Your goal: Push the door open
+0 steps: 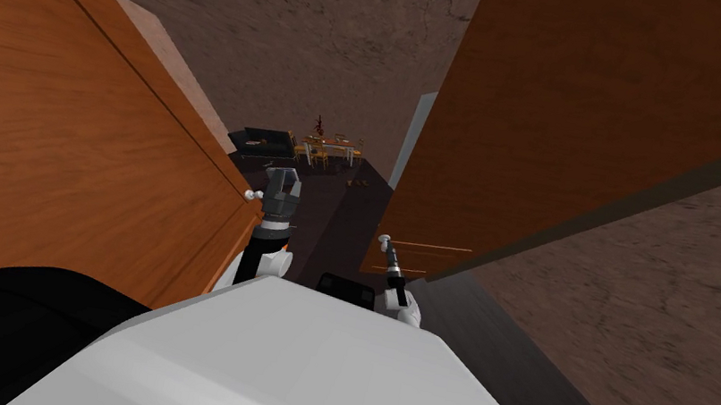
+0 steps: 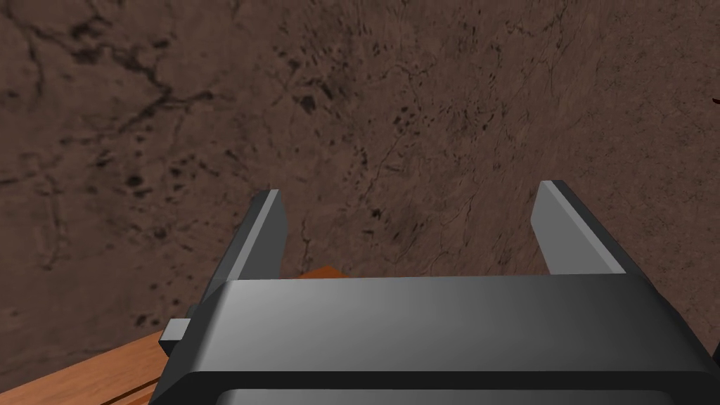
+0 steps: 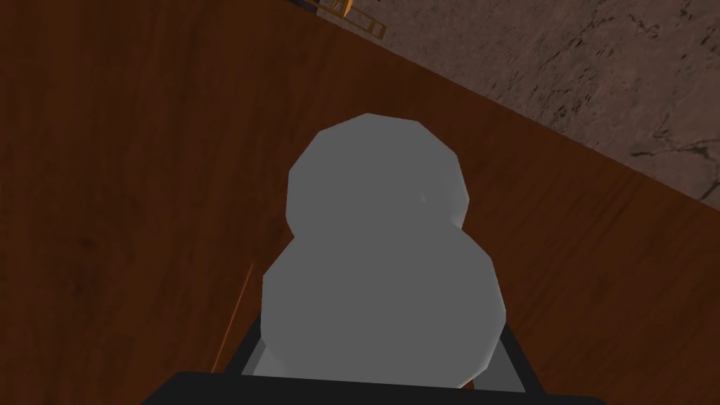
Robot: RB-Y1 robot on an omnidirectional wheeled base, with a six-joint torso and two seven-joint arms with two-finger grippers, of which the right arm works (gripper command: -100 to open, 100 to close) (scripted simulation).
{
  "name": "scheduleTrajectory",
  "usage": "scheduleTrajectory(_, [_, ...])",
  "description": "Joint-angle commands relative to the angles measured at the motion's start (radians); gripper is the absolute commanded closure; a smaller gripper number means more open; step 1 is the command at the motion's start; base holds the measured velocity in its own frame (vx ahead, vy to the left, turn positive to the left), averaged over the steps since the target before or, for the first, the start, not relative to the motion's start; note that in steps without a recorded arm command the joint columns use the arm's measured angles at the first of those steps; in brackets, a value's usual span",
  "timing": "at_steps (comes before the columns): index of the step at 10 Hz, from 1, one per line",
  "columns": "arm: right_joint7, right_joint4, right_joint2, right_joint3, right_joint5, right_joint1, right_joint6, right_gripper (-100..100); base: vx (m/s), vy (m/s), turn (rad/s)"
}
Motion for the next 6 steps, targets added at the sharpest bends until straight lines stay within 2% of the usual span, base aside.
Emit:
scheduleTrajectory(1, [-0.050,-0.001,-0.004,0.008,-0.026,-0.008,0.001,100,0.039,0.019,-0.008])
scheduleTrajectory(2, [-0.054,-0.001,-0.004,0.008,-0.026,-0.008,0.001,100,0.035,0.019,-0.005])
scheduleTrajectory(4, [-0.118,0.009,-0.009,0.022,-0.071,-0.017,0.000,100,0.048,0.026,-0.012])
scheduleTrajectory(5, [-0.137,0.009,-0.009,0.022,-0.071,-0.017,0.000,100,0.041,0.027,-0.004])
scheduleTrajectory(6, [-0.171,0.014,-0.011,0.030,-0.094,-0.021,0.000,100,0.049,0.031,-0.011])
